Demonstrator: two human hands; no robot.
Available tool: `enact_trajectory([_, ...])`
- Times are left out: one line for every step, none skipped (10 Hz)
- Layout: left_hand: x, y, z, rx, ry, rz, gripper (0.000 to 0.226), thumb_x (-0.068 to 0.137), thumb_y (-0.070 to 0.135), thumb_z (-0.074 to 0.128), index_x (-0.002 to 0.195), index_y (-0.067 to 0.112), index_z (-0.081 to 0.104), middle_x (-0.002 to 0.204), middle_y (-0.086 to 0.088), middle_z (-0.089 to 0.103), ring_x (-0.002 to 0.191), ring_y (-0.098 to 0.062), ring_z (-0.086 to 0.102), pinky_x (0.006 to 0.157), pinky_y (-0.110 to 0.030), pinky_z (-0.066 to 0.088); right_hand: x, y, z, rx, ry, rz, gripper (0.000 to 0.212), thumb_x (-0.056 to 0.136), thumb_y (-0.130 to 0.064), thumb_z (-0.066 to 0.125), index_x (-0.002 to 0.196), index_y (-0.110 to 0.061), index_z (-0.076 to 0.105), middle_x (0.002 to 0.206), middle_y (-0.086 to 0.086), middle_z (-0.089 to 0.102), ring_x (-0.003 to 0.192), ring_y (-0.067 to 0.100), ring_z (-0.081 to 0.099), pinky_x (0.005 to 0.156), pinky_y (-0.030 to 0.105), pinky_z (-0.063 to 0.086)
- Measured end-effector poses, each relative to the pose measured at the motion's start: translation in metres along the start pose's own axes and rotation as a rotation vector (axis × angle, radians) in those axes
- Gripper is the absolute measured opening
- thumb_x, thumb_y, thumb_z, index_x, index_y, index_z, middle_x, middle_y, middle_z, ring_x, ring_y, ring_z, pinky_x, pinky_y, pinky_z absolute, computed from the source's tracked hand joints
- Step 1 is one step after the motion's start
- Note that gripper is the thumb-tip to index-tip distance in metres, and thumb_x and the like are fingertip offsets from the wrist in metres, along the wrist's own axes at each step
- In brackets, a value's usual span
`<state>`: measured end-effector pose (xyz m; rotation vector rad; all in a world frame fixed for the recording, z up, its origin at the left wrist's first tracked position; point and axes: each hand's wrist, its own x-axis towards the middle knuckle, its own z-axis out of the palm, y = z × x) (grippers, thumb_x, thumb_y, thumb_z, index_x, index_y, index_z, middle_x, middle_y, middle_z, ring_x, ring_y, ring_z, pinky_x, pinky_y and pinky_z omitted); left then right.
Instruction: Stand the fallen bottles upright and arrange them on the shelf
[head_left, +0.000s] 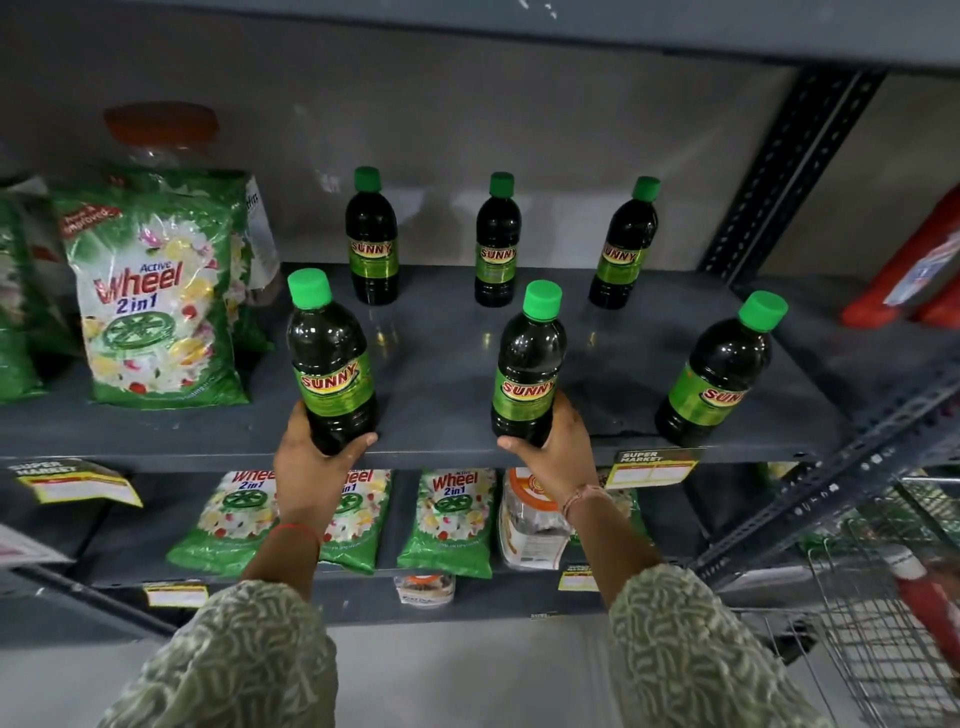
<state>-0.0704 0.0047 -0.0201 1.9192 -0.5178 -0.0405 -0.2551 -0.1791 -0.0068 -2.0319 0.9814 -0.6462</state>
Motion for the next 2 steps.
enact_trajectory([0.006,0.004,0.000,-0.013,-0.030,-0.005,0.075,0.058,0.027,0.084,0.122,0.018,0.045,0.120,-0.012,0.064,0.110,-0.031,0.058,0.091,-0.038,0.048,0.006,-0.005,-0.003,0.016,-0.021,-0.013,0.071,0.061,-0.029,0.081,0.120,-0.012,0.045,0.113,0.013,0.058,0.109,0.027,0.052,0.093,0.041,0.045])
enact_trajectory([-0.014,0.012,-0.005,0.010,-0.017,-0.042,0.107,0.059,0.044,0.080,0.143,0.017,0.018,0.148,-0.014,0.036,0.138,-0.029,0.030,0.114,-0.051,0.029,-0.010,-0.005,-0.007,0.081,0.011,-0.009,0.093,0.058,-0.030,0.084,0.134,-0.011,0.034,0.133,0.014,0.048,0.127,0.029,0.041,0.106,0.044,0.037])
